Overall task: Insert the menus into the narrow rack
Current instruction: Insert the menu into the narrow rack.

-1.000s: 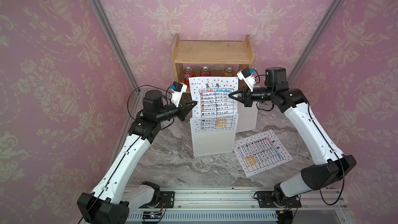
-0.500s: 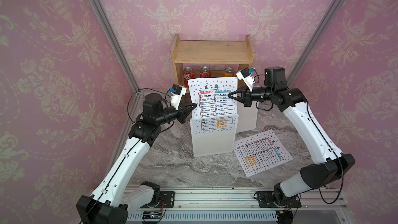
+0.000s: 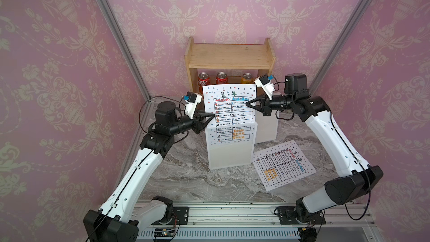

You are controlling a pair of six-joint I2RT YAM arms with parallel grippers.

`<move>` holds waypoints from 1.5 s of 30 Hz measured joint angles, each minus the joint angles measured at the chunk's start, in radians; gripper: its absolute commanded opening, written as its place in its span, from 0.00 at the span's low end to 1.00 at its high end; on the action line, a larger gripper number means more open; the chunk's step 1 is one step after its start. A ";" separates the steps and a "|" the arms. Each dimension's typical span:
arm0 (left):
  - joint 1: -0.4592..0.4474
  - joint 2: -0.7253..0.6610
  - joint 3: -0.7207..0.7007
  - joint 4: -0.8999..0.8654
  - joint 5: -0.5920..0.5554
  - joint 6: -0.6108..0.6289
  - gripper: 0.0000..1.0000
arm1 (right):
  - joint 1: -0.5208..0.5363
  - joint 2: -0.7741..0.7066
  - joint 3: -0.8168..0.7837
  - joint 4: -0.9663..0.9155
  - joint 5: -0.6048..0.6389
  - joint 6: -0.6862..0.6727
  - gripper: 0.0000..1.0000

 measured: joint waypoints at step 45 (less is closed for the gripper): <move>0.000 -0.003 0.053 -0.021 0.000 0.062 0.01 | 0.004 0.000 0.040 -0.016 0.009 -0.003 0.03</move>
